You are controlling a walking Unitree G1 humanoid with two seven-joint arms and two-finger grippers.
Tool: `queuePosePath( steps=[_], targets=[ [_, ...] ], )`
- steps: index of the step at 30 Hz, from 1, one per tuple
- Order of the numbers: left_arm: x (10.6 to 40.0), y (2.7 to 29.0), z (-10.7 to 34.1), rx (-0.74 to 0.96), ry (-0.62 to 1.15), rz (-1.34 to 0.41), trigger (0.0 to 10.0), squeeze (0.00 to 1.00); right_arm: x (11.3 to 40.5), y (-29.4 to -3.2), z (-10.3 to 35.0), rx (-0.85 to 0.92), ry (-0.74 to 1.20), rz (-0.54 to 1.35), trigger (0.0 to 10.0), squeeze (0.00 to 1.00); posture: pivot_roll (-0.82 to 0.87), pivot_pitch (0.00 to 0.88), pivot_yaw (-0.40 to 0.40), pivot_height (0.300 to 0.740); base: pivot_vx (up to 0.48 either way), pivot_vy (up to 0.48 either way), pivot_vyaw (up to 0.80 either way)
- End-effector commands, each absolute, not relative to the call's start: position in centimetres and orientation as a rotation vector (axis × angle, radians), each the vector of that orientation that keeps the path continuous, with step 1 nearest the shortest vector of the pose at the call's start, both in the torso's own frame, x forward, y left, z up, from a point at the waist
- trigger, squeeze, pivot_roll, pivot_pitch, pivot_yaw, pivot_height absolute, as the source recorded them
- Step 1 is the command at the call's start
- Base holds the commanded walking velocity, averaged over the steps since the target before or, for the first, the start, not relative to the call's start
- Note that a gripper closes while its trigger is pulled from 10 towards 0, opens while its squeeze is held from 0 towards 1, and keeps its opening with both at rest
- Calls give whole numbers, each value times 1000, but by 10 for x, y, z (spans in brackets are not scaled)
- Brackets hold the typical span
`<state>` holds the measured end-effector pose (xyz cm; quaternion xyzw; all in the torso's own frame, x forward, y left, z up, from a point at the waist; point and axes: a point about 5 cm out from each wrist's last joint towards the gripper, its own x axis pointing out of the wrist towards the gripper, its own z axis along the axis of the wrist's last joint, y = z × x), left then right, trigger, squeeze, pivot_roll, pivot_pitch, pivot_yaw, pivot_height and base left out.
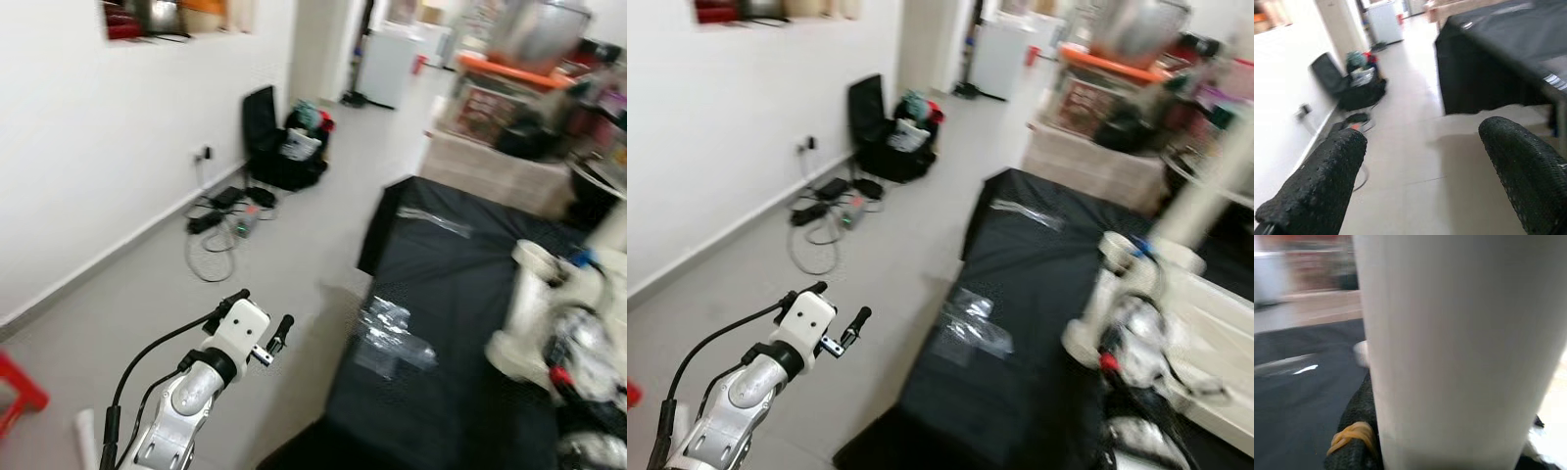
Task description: Building children table
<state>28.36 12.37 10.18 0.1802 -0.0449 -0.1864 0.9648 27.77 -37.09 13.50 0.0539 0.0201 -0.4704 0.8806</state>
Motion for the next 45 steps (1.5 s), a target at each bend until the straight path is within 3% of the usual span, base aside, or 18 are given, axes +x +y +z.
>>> queuePosePath(
  steps=[1,3,5,8,9,10,11,19,20,21,25,26,27,32,34,37,38,45],
  targets=[
    [282,119,100,367,-86,-399,10000,0,242,-389,98,80,218,-1164,0,0,30,0,-135,740,0,0,0],
    [281,119,100,367,-84,-404,10000,0,213,-387,92,32,235,-1337,0,0,26,0,-126,740,0,0,0],
    [281,119,100,367,-84,-404,10000,0,213,-387,92,32,235,-1337,0,0,26,0,-126,740,0,0,0],
    [281,120,99,368,-82,-407,10000,0,211,-366,91,18,242,-1366,0,0,25,0,-124,740,0,0,0],
    [281,120,99,369,-82,-408,10000,0,219,-354,90,36,246,-1320,1647,0,27,0,-126,740,0,0,0],
    [281,120,99,369,-82,-408,10000,0,219,-354,90,36,246,-1320,1647,0,27,0,-126,740,0,0,0],
    [281,120,99,370,-82,-409,10000,0,232,-342,90,57,235,-1229,10000,0,31,0,-128,740,0,0,0],
    [282,122,100,371,-81,-399,10000,0,280,-305,123,193,36,-818,10000,0,38,0,-136,740,0,0,0],
    [282,123,100,371,-81,-398,10000,0,282,-304,130,200,-13,-770,10000,902,37,0,-136,740,0,0,0],
    [282,123,100,371,-82,-398,10000,0,284,-303,135,200,-34,-719,10000,1000,36,0,-135,740,0,0,0],
    [282,123,100,371,-82,-398,10000,0,288,-299,142,236,-32,-632,10000,1000,36,0,-134,740,0,0,0],
    [282,123,100,371,-82,-399,10000,0,291,-294,147,258,-41,-562,10000,67,35,0,-133,740,0,0,0],
    [283,123,100,370,-83,-399,10000,0,296,-286,153,285,-58,-437,10000,0,37,0,-130,740,0,0,0],
    [284,123,101,370,-83,-400,10000,0,302,-271,165,302,-91,-233,10000,0,40,0,-125,740,0,0,0],
    [285,121,101,372,-87,-406,10000,0,307,-246,191,237,-142,122,10000,0,39,0,-125,740,0,0,0],
    [285,121,101,372,-87,-406,10000,0,307,-246,191,237,-142,122,10000,0,39,0,-125,740,0,0,0],
    [287,120,103,373,-93,-406,10000,0,314,-229,203,136,-141,361,10000,0,50,0,-138,740,0,0,0],
    [289,120,104,375,-97,-398,10000,0,332,-219,193,80,-77,445,10000,0,73,0,-151,740,0,0,0]
  ],
)
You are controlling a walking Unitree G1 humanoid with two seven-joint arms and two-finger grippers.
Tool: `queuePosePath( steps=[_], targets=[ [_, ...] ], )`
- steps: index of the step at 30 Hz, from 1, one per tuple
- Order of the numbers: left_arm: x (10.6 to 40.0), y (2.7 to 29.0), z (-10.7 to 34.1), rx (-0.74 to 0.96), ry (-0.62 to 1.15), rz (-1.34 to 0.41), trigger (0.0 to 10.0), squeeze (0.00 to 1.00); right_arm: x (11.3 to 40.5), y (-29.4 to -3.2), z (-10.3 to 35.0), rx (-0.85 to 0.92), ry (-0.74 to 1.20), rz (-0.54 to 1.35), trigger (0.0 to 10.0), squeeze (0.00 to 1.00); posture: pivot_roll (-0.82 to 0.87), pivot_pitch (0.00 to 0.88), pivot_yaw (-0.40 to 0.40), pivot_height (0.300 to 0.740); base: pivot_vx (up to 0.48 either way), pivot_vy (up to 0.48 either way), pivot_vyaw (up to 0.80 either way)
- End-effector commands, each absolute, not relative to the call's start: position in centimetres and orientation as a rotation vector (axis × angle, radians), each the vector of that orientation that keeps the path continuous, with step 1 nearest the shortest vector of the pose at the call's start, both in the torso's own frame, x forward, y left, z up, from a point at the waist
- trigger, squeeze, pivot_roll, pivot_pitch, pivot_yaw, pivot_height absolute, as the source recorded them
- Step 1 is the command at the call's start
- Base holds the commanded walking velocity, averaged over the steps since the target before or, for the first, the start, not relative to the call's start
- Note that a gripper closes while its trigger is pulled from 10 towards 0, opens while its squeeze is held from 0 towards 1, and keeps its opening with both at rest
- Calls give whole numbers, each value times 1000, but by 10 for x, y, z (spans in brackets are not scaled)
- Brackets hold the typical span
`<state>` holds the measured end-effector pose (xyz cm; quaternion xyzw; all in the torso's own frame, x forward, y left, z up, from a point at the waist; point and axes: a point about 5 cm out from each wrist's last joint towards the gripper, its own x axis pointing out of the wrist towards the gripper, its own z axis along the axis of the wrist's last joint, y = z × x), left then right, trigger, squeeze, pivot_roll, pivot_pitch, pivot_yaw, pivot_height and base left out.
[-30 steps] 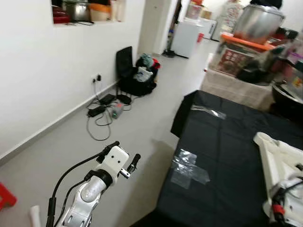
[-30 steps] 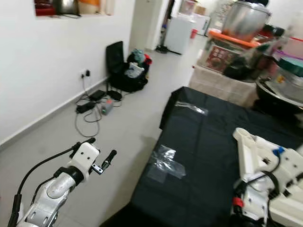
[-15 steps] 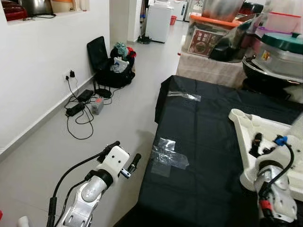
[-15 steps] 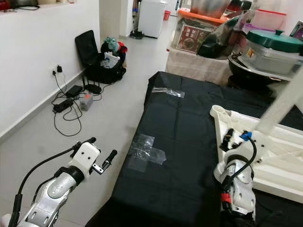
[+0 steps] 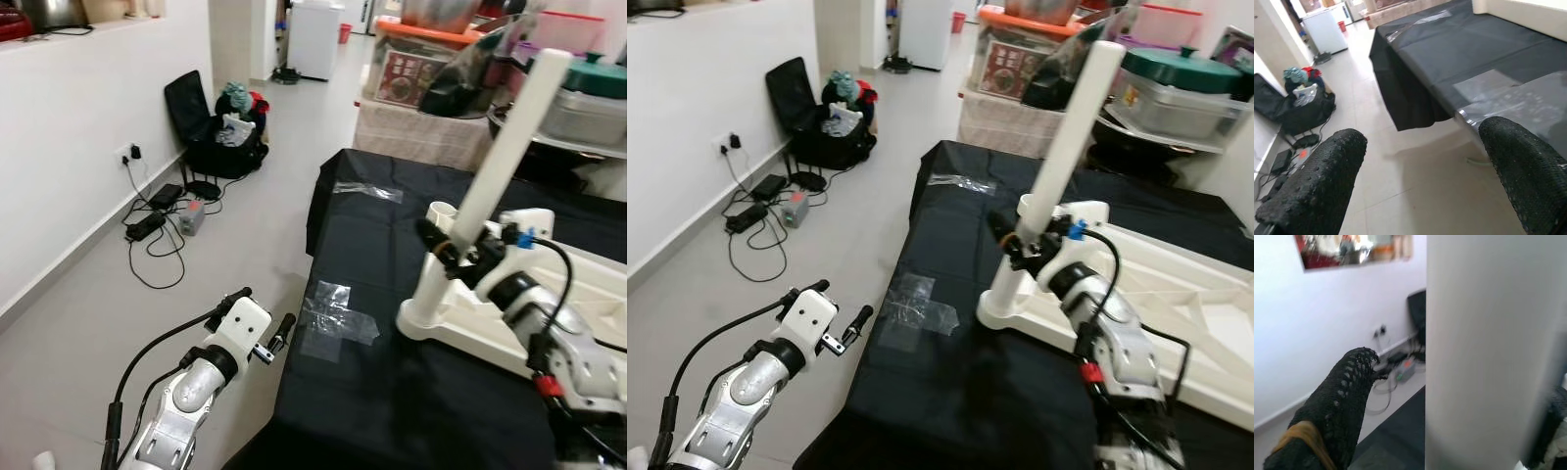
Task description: Building children table
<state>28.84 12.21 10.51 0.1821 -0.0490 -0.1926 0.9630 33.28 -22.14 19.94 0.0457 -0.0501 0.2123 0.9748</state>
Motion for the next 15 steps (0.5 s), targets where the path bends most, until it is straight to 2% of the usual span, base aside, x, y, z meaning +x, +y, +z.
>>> queuePosePath(
  steps=[1,4,10,11,13,15],
  targets=[
    [289,121,105,377,-99,-394,10000,0,339,-214,187,73,-51,464,10000,0,83,0,-157,740,0,0,0],
    [290,123,106,381,-104,-384,10000,0,348,-206,179,66,-11,485,10000,0,93,0,-164,740,0,0,0],
    [290,125,106,382,-104,-377,10000,0,352,-207,176,69,8,456,10000,0,96,0,-166,740,0,0,0],
    [290,126,106,383,-104,-374,10000,0,353,-213,173,80,24,422,0,0,94,0,-164,740,0,0,0],
    [290,126,106,383,-104,-374,10000,0,353,-213,173,80,24,422,0,0,94,0,-164,740,0,0,0],
    [289,125,106,383,-102,-378,10000,0,350,-231,172,88,9,302,0,0,79,0,-151,740,0,0,0]
  ],
)
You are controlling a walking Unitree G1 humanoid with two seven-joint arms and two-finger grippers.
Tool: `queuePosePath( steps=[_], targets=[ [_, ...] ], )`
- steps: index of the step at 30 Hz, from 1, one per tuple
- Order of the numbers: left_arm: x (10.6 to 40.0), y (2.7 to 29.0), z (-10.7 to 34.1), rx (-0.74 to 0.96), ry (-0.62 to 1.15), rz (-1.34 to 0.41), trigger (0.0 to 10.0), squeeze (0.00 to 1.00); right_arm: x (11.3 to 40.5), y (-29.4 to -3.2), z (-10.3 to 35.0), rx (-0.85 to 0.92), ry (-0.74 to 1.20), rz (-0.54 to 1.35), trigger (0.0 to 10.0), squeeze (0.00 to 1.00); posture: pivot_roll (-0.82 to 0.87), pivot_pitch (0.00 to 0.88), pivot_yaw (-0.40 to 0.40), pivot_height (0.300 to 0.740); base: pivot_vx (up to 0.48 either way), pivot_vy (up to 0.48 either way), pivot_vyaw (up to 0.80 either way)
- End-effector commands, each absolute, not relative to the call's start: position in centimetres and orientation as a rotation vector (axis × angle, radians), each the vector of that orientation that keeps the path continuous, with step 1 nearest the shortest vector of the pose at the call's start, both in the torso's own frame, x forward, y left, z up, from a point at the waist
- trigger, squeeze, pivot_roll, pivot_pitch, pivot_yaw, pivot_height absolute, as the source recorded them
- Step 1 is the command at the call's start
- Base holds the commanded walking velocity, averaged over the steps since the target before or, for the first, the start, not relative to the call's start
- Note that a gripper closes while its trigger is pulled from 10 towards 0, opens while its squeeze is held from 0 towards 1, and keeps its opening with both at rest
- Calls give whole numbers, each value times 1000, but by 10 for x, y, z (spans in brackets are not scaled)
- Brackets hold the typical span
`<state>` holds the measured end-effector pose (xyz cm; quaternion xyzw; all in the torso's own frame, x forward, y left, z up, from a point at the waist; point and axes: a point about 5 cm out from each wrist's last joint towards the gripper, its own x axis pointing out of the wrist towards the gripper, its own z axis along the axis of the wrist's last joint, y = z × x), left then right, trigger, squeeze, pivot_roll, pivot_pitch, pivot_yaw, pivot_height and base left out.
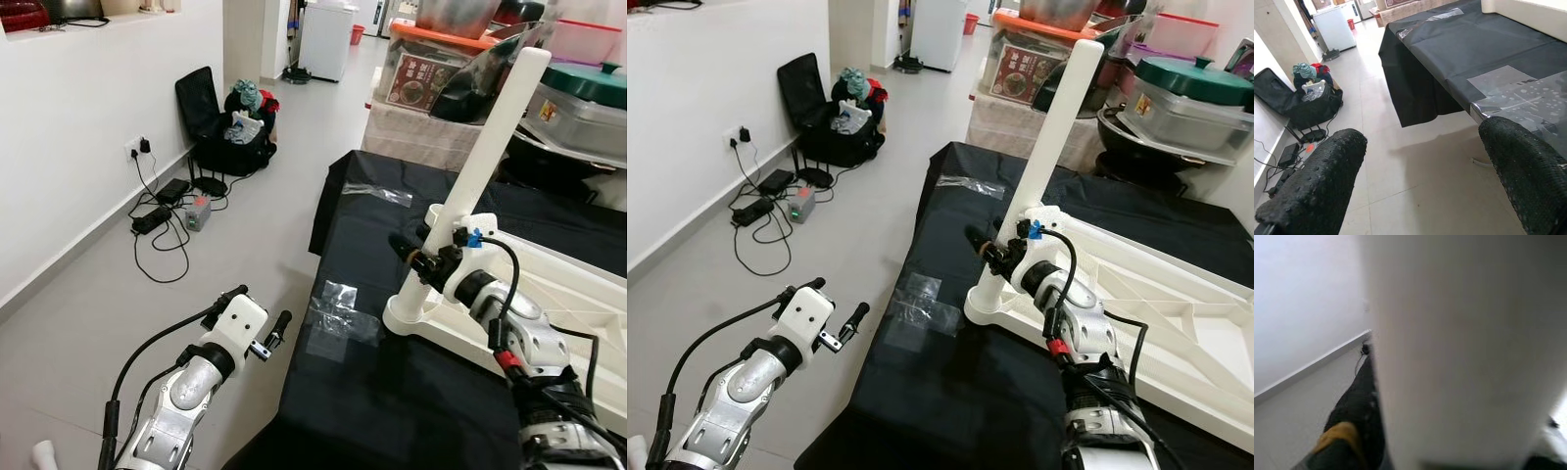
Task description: Building children table
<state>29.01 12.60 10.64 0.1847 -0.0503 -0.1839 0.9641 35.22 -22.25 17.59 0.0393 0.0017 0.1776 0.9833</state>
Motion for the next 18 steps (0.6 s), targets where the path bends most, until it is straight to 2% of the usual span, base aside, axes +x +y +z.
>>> queuePosePath(
  steps=[1,3,6,10,11,12,13,15,16,18],
  targets=[
    [289,125,106,383,-102,-378,10000,0,350,-231,172,88,9,302,0,0,79,0,-151,740,0,0,0],
    [290,123,105,382,-101,-390,10000,0,347,-247,168,95,6,179,0,0,63,0,-137,740,0,0,0],
    [291,122,105,381,-101,-396,10000,0,346,-258,163,102,16,85,0,0,60,0,-134,740,0,0,0],
    [291,121,105,381,-101,-398,10000,0,345,-261,160,106,20,51,0,0,60,0,-134,740,0,0,0],
    [291,122,105,381,-101,-398,10000,0,344,-273,154,117,52,-96,0,0,59,0,-135,740,0,0,0],
    [291,122,105,381,-101,-398,10000,0,344,-273,154,117,52,-96,0,0,59,0,-135,740,0,0,0],
    [290,122,104,381,-101,-398,10000,0,337,-291,145,121,113,-326,0,0,60,0,-138,740,0,0,0],
    [290,122,104,381,-101,-398,10000,0,337,-291,145,121,113,-326,0,0,60,0,-138,740,0,0,0],
    [290,123,104,381,-100,-396,10000,0,323,-306,137,172,147,-584,0,0,60,0,-139,740,0,0,0],
    [290,123,104,381,-100,-396,10000,0,323,-306,137,172,147,-584,0,0,60,0,-139,740,0,0,0]
  ],
)
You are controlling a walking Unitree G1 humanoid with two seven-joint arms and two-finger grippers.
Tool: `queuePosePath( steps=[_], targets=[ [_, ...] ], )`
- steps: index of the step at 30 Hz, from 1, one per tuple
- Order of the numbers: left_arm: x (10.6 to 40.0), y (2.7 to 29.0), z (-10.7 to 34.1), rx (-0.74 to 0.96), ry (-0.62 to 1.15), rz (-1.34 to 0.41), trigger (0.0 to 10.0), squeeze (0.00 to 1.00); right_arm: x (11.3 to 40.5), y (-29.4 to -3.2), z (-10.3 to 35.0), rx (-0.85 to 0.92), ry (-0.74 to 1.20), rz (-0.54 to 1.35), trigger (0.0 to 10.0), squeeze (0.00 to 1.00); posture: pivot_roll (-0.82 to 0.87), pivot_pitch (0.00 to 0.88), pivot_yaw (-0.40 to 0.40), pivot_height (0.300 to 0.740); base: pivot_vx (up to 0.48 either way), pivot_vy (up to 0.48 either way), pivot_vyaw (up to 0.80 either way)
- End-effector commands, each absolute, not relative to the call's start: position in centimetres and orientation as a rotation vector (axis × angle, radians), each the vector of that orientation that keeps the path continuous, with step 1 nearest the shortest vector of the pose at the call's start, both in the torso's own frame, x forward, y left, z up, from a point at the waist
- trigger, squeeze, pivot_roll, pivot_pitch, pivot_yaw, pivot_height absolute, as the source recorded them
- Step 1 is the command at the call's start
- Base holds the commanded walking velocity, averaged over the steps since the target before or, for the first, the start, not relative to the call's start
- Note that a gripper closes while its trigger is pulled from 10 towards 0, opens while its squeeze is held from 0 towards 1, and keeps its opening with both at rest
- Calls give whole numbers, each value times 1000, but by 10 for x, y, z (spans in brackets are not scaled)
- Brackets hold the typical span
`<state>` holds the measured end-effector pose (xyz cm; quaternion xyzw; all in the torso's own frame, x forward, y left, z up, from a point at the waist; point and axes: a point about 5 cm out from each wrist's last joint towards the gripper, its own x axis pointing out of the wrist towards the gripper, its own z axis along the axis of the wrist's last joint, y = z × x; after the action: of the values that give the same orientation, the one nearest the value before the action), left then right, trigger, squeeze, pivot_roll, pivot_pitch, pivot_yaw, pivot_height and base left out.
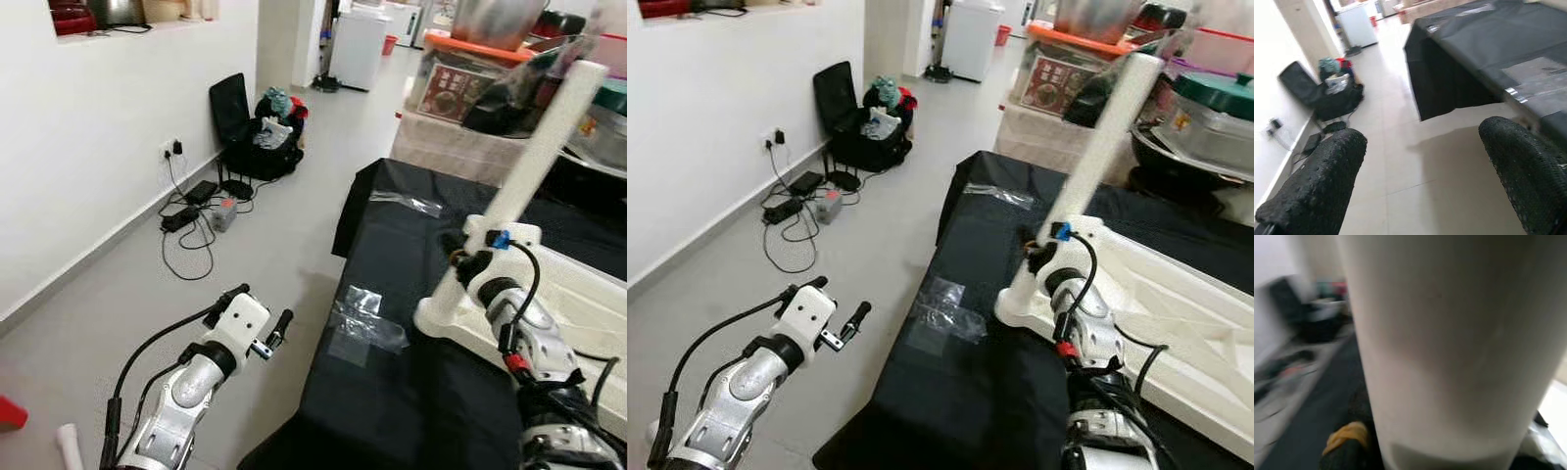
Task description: Building children table
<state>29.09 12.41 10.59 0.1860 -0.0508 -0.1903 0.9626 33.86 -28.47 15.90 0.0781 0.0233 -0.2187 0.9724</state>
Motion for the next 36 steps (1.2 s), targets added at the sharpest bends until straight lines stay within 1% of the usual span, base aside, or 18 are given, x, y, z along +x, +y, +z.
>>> queuePosePath(
  steps=[1,2,3,6,8,12,13,14,15,16,17,20,21,22,23,27,32,36],
  targets=[
    [289,123,104,381,-99,-395,10000,0,305,-313,129,184,169,-782,0,0,60,0,-139,740,0,0,0],
    [289,123,104,381,-99,-395,10000,0,305,-313,129,184,169,-782,0,0,60,0,-139,740,0,0,0],
    [289,123,103,380,-96,-397,10000,0,282,-309,122,175,175,-920,0,0,47,0,-124,740,0,0,0],
    [289,123,103,380,-96,-397,10000,0,282,-309,122,175,175,-920,0,0,47,0,-124,740,0,0,0],
    [288,121,102,378,-93,-409,10000,0,255,-298,113,150,188,-1024,0,0,37,0,-114,740,0,0,0],
    [288,120,101,377,-93,-415,10000,0,249,-294,110,140,205,-1037,0,0,28,0,-114,740,0,0,0],
    [288,118,101,375,-93,-419,10000,0,249,-293,108,139,220,-1039,1137,0,30,0,-117,740,0,0,0],
    [288,118,101,375,-93,-419,10000,0,249,-293,108,139,220,-1039,1137,0,30,0,-117,740,0,0,0],
    [287,118,101,373,-94,-420,10000,0,250,-293,108,131,224,-1042,8118,0,38,0,-125,740,0,0,0],
    [287,118,101,373,-94,-420,10000,0,250,-293,108,131,224,-1042,8118,0,38,0,-125,740,0,0,0],
    [287,119,101,371,-94,-416,10000,0,253,-294,109,133,226,-1050,10000,0,42,0,-130,740,0,0,0],
    [287,120,101,370,-94,-410,10000,0,257,-294,111,133,222,-1046,10000,0,46,0,-134,740,0,0,0],
    [287,121,101,369,-94,-404,10000,0,261,-290,118,140,191,-1027,10000,71,48,0,-137,740,0,0,0],
    [287,121,101,369,-94,-404,10000,0,261,-290,118,140,191,-1027,10000,71,48,0,-137,740,0,0,0],
    [287,121,101,368,-95,-401,10000,0,265,-286,124,154,156,-994,10000,1000,47,0,-138,740,0,0,0],
    [287,122,101,366,-96,-397,10000,0,268,-278,137,172,71,-934,10000,1000,47,0,-138,740,0,0,0],
    [287,122,101,365,-96,-396,10000,0,267,-275,148,170,-10,-904,10000,1000,41,0,-133,740,0,0,0],
    [287,123,102,365,-94,-397,10000,0,264,-273,166,149,-129,-827,10000,1000,23,0,-124,740,0,0,0]
  ],
)
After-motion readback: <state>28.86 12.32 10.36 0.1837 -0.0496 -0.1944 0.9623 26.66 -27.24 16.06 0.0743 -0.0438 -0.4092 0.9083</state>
